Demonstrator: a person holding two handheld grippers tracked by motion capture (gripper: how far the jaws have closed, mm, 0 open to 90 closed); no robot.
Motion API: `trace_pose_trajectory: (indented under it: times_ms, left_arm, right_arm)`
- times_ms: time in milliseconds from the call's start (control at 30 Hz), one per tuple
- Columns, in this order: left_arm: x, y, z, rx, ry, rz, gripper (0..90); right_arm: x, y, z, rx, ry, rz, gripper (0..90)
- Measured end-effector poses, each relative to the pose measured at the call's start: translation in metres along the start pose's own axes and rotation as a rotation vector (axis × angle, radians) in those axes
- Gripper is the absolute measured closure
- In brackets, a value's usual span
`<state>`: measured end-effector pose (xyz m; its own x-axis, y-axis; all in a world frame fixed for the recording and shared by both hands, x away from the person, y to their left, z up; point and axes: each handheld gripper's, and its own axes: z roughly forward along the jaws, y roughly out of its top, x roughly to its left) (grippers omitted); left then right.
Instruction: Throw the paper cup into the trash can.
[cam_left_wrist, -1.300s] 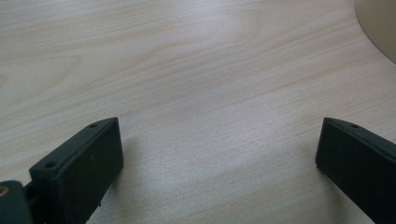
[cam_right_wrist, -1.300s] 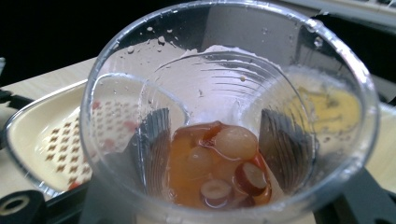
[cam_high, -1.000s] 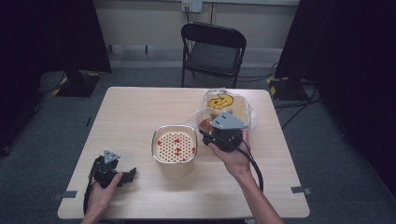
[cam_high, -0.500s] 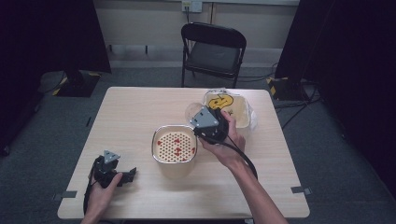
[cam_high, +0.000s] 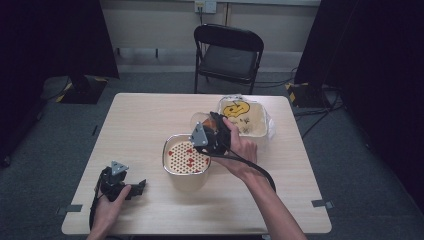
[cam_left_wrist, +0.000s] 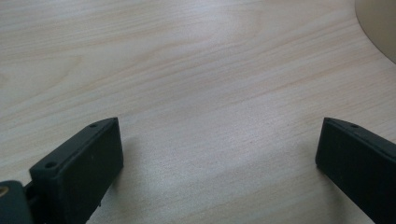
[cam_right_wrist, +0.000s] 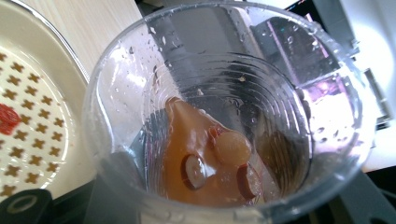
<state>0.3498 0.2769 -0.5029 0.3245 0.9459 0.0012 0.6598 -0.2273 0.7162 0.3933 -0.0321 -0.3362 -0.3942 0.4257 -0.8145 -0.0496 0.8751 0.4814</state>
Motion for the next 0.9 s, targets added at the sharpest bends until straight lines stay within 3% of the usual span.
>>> trace_pose_trajectory:
  times_ms: [67,100,167,233,367,400,433,467,533,567,633,767,900]
  left_arm:
    - [0.000,0.000,0.000,-0.001,0.000,0.000,0.3]
    - [0.000,0.000,0.000,0.000,0.000,0.000,0.3]
    - [0.000,0.000,0.000,-0.001,0.000,0.000,0.3]
    - [0.000,0.000,0.000,-0.001,0.000,0.000,0.3]
    - [0.000,0.000,0.000,-0.001,0.000,0.000,0.3]
    - [0.000,0.000,0.000,-0.001,0.000,0.000,0.3]
    - [0.000,0.000,0.000,-0.001,0.000,0.000,0.3]
    - [0.000,0.000,0.000,-0.001,0.000,0.000,0.3]
    - [0.000,0.000,0.000,-0.001,0.000,0.000,0.3]
    - [0.000,0.000,0.000,-0.001,0.000,0.000,0.3]
    - [0.000,0.000,0.000,-0.001,0.000,0.000,0.3]
    - [0.000,0.000,0.000,-0.001,0.000,0.000,0.3]
    - [0.000,0.000,0.000,-0.001,0.000,0.000,0.3]
  right_arm:
    - [0.001,0.001,0.000,0.003,-0.009,-0.023,46.8]
    - [0.005,0.004,0.001,0.015,-0.030,-0.077,47.0]
    - [0.006,0.005,0.001,0.017,-0.038,-0.097,47.2]
    - [0.010,0.008,0.003,0.031,-0.066,-0.176,47.4]
    - [0.017,0.010,0.005,0.047,-0.091,-0.256,47.6]
    - [0.020,0.011,0.007,0.045,-0.104,-0.300,47.7]
    - [0.020,0.011,0.007,0.045,-0.104,-0.300,47.7]
    - [0.023,0.011,0.008,0.061,-0.115,-0.345,47.7]
    - [0.024,0.011,0.009,0.064,-0.123,-0.360,47.7]
    - [0.028,0.011,0.010,0.080,-0.137,-0.398,47.7]
    - [0.029,0.010,0.011,0.081,-0.145,-0.416,47.7]
    - [0.034,0.009,0.012,0.113,-0.191,-0.515,48.1]
    - [0.037,0.010,0.012,0.120,-0.222,-0.572,48.1]
